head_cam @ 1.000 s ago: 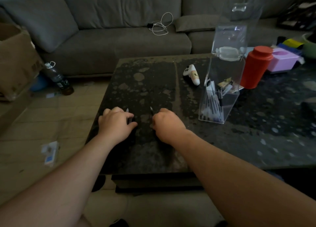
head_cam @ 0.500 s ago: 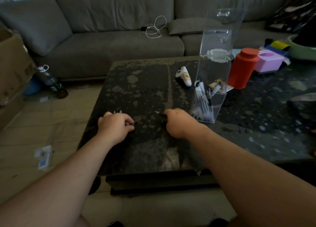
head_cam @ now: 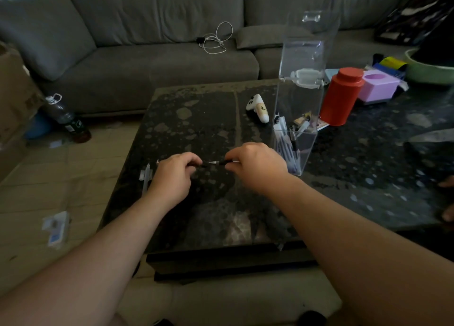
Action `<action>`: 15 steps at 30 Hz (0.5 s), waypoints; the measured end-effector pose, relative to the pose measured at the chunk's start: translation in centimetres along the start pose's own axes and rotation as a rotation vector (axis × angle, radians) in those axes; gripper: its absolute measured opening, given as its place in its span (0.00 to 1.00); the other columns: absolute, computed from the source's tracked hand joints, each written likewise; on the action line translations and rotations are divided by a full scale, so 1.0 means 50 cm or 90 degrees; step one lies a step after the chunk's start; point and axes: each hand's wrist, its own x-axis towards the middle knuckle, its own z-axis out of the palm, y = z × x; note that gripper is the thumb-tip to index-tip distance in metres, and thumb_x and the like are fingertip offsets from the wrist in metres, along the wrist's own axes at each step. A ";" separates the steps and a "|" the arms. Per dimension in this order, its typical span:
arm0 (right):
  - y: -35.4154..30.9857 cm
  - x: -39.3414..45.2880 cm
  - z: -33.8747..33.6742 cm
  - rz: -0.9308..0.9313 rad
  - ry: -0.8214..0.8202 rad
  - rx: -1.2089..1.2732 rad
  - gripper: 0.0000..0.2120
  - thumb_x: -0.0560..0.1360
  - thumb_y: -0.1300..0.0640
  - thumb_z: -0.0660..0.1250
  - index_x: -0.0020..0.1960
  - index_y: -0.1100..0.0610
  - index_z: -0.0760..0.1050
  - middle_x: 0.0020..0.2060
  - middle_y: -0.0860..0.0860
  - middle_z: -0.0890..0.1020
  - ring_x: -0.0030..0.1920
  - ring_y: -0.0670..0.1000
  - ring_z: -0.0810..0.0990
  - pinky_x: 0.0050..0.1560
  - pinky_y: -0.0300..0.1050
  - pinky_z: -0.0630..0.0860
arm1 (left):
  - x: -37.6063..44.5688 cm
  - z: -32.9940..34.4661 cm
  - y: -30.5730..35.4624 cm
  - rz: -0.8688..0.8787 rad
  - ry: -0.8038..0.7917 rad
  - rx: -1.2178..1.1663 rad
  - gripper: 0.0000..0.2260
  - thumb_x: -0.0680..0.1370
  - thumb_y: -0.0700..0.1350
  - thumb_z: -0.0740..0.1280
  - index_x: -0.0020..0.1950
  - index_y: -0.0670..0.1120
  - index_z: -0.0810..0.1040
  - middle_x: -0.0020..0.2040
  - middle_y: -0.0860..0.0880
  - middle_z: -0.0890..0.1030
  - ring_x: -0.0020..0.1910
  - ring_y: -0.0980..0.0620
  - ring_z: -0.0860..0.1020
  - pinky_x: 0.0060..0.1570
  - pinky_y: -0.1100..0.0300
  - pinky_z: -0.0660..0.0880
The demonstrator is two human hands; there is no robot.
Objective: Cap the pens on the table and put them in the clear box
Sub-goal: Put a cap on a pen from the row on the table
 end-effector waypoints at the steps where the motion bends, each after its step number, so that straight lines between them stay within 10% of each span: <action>1: 0.000 0.001 0.002 -0.006 -0.001 -0.001 0.09 0.81 0.45 0.67 0.61 0.40 0.80 0.50 0.44 0.77 0.53 0.50 0.78 0.49 0.50 0.79 | 0.000 0.001 0.003 0.010 0.002 -0.005 0.11 0.84 0.42 0.66 0.61 0.54 0.82 0.61 0.53 0.80 0.61 0.53 0.76 0.56 0.59 0.70; 15: -0.014 -0.007 0.007 -0.035 0.046 -0.014 0.08 0.81 0.44 0.66 0.57 0.42 0.82 0.46 0.45 0.80 0.48 0.49 0.78 0.46 0.49 0.77 | -0.007 -0.002 0.012 0.108 -0.022 -0.040 0.12 0.83 0.45 0.67 0.64 0.55 0.84 0.60 0.56 0.81 0.58 0.59 0.76 0.48 0.76 0.62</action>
